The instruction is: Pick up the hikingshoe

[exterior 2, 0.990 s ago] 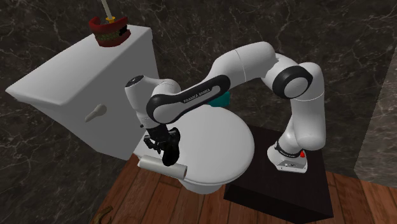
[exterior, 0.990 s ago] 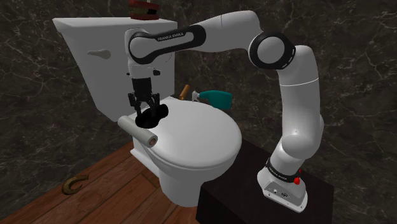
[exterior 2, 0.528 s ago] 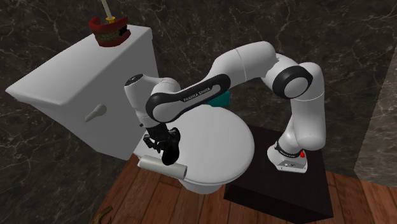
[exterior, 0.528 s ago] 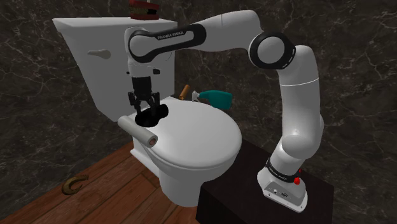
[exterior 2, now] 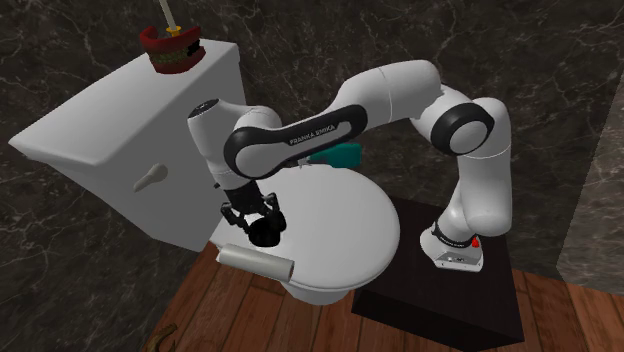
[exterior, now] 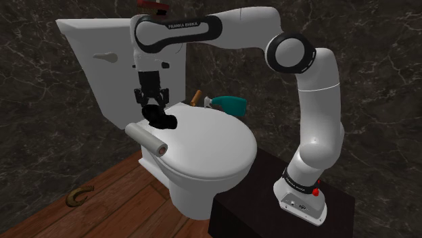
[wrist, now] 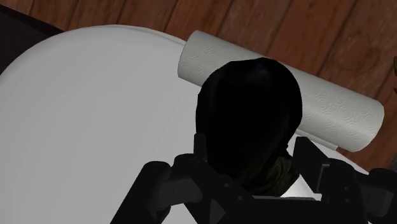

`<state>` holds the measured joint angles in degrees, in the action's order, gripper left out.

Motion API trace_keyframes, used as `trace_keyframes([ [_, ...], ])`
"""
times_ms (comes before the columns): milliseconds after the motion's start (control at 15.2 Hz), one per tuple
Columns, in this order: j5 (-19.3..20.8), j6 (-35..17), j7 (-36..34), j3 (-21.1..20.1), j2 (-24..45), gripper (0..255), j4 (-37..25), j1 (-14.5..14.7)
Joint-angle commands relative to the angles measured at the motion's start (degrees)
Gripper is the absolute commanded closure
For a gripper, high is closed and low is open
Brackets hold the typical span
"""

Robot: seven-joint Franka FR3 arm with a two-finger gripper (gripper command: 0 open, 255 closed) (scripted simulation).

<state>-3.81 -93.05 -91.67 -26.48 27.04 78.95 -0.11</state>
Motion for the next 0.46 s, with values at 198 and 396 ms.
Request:
trace_keyframes([
  [198,-0.1,3.7,-0.7,-0.2,-0.2,255,-3.7,0.3],
  [396,-0.1,4.6,-0.8,-0.2,-0.1,255,-4.7,0.4],
])
